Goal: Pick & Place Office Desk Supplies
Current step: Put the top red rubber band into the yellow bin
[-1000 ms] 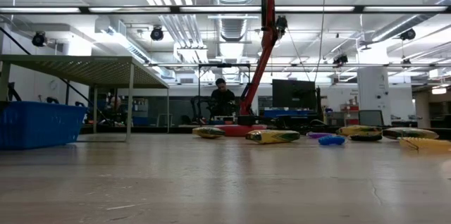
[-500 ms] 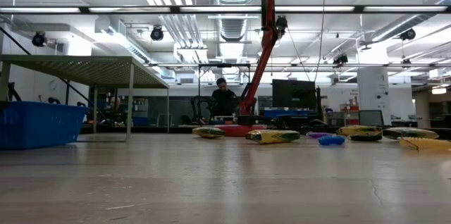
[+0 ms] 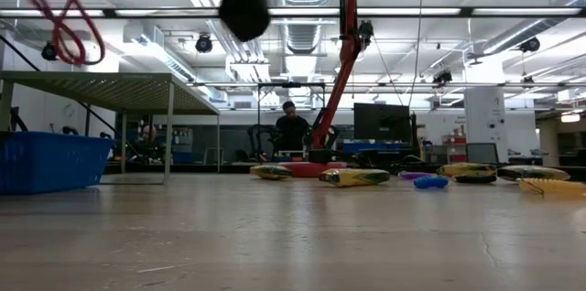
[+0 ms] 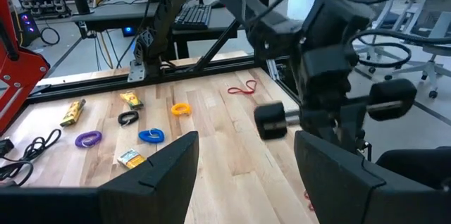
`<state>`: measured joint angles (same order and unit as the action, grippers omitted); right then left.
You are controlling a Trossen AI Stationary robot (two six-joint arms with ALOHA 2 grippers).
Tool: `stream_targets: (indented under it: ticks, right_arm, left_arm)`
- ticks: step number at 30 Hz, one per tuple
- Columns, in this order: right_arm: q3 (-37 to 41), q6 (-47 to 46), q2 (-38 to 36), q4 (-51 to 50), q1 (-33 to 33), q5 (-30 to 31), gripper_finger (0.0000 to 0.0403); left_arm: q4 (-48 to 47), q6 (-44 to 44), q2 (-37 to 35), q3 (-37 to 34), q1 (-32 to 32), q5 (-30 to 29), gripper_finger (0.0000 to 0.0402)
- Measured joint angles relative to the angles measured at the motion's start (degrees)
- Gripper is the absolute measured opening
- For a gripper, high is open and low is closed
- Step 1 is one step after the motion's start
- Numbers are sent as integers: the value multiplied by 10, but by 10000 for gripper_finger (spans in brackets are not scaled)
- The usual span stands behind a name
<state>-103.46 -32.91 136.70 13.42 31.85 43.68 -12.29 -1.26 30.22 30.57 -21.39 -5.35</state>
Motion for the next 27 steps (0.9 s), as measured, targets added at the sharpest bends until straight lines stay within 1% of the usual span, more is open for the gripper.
stream_targets:
  ticks: [3,6,14,19,27]
  right_arm:
    - [0,-2,27,64,-2,-56,8]
    - [-1,-4,53,120,-1,-89,8]
    - [-1,-5,86,146,-2,-102,8]
    - [-1,-5,87,150,-3,-151,8]
    - [-1,-5,87,160,-3,-153,8]
  left_arm:
    - [0,0,0,0,0,0,240]
    - [0,0,0,0,0,0,241]
    - [0,0,0,0,0,0,240]
    - [0,0,0,0,0,0,241]
    - [0,0,0,0,0,0,241]
